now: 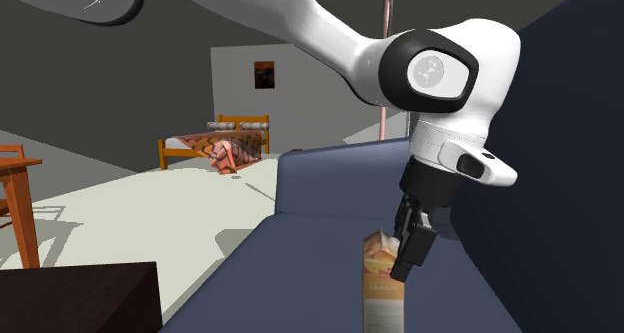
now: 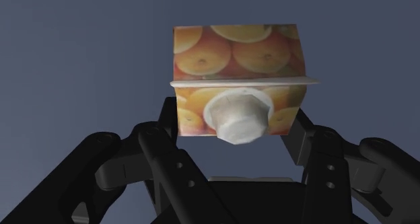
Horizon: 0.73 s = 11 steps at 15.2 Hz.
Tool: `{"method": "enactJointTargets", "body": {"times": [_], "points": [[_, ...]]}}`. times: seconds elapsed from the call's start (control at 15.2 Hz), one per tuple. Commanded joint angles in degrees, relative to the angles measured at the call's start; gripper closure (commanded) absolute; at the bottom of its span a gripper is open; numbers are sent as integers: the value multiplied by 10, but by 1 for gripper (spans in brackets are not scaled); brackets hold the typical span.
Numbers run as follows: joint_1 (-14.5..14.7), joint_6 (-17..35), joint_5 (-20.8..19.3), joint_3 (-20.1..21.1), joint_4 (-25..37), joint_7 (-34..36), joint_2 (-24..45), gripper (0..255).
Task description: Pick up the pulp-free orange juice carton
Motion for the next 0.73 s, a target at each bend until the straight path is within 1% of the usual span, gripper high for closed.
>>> {"method": "enactJointTargets", "body": {"times": [0.0,0.66], "points": [[0,-9,0,0,2,1,-8,255],[0,-59,0,1,23,6,-37,255]]}}
